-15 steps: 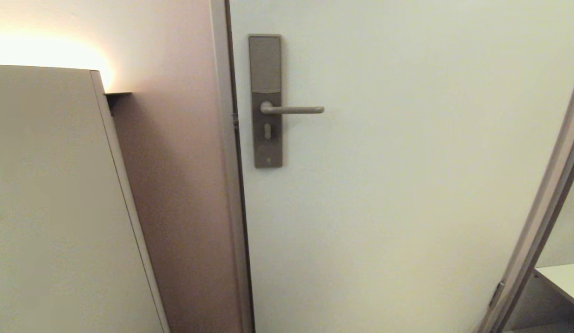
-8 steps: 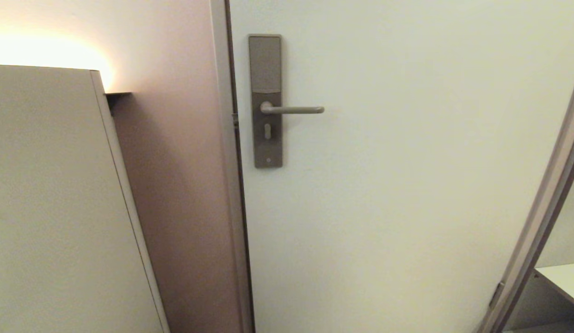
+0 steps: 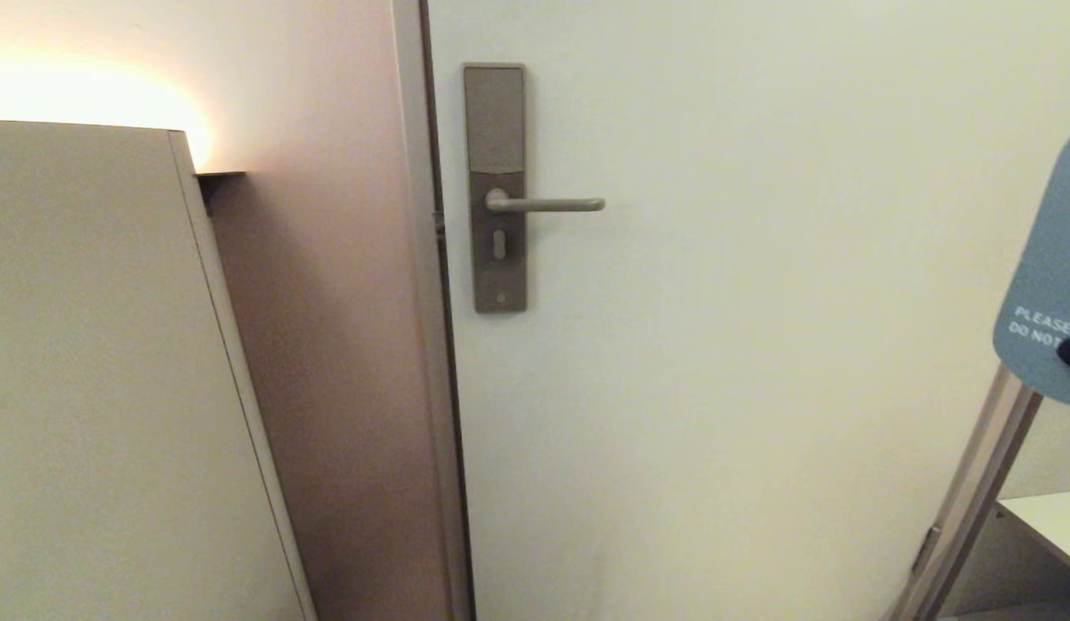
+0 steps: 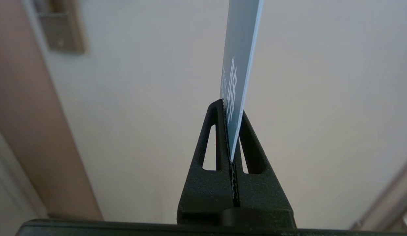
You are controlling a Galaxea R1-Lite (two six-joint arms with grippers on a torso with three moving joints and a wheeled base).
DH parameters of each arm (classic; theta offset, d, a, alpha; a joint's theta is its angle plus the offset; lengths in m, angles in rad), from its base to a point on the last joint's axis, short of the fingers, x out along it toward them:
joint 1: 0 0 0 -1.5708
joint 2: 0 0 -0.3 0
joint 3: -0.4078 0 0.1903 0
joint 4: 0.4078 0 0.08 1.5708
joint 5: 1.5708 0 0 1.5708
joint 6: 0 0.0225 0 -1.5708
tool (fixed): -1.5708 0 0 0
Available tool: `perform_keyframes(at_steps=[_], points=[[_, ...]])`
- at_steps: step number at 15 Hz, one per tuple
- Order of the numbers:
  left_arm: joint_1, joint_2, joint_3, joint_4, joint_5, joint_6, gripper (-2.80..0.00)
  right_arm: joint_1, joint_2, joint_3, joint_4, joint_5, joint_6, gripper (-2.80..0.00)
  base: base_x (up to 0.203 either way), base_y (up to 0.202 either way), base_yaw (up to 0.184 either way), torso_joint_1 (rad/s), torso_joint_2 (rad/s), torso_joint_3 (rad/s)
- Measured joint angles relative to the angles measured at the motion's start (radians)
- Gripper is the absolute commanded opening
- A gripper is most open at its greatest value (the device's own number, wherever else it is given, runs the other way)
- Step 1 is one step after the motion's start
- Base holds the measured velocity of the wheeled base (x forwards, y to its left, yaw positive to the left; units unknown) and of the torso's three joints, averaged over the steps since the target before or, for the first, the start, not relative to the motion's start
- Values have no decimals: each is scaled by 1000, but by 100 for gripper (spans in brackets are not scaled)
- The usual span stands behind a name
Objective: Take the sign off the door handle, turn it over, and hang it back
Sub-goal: Hang the sign back with the other side facing out
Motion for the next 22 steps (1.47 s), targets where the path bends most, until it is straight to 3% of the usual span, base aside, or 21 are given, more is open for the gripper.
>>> perform_keyframes(at_steps=[10,16,22], points=[[0,0,0,0,0,0,-280,46,599,-404,-51,40,-3,-280,0,0,0,0,0,0],[0,0,0,0,0,0,-280,164,786,-513,-51,41,-17,-280,0,0,0,0,0,0],[0,0,0,0,0,0,-280,222,893,-617,-52,38,-25,-280,0,0,0,0,0,0]])
